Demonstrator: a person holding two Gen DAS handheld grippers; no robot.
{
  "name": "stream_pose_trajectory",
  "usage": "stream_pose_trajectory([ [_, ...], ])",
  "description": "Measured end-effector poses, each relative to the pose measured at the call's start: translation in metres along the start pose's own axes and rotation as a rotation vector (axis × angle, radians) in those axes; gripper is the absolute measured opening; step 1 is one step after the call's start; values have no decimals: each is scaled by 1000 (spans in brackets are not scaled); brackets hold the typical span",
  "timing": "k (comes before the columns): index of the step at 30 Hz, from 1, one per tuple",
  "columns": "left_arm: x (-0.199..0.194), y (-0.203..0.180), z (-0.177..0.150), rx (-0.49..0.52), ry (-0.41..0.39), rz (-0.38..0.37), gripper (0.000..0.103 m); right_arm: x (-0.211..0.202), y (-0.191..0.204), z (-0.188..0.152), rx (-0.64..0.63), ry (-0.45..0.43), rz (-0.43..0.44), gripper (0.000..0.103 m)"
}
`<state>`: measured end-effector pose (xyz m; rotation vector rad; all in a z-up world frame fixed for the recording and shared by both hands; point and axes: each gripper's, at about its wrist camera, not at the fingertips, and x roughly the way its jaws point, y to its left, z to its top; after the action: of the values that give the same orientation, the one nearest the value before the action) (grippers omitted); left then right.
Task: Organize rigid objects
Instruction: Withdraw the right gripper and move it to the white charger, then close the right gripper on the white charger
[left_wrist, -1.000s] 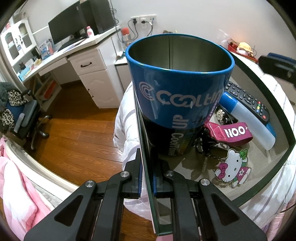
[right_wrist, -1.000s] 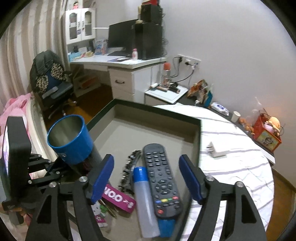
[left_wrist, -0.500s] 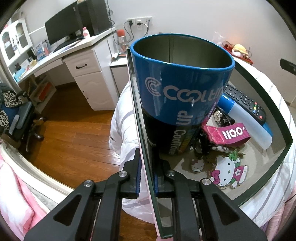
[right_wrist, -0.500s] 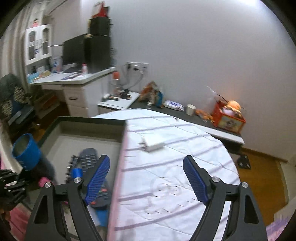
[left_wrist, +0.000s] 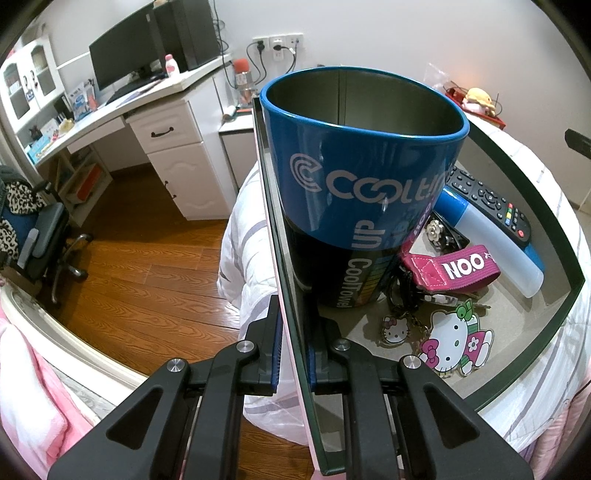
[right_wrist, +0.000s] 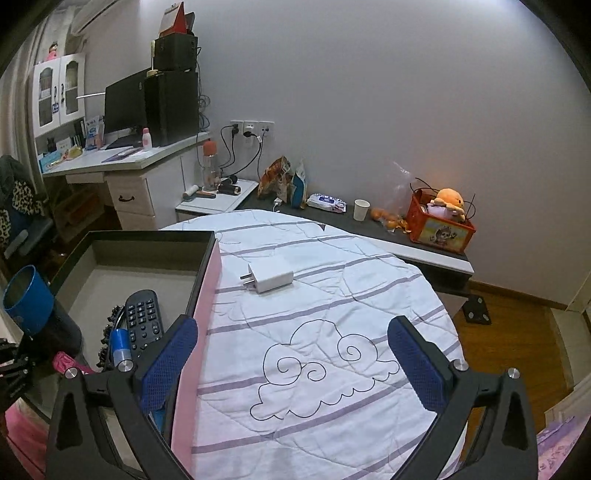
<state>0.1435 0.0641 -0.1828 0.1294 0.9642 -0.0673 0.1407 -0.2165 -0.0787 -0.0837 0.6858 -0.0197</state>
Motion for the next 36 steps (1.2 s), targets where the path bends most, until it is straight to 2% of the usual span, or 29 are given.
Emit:
stream_pose_trajectory([
  [6, 0, 0, -1, -2, 0, -2, 9, 18, -10, 1, 0, 17, 23, 103],
  [13, 1, -1, -1, -2, 2, 2, 9, 73, -15, -1, -26, 101, 121, 103],
  [20, 2, -3, -4, 6, 9, 14, 9, 124, -7, 8, -89, 137, 145, 103],
  [33, 5, -6, 1, 18, 22, 28, 9, 164, 5, 23, -159, 126, 198, 103],
  [36, 5, -7, 2, 19, 23, 30, 9, 168, 5, 23, -168, 142, 217, 96],
])
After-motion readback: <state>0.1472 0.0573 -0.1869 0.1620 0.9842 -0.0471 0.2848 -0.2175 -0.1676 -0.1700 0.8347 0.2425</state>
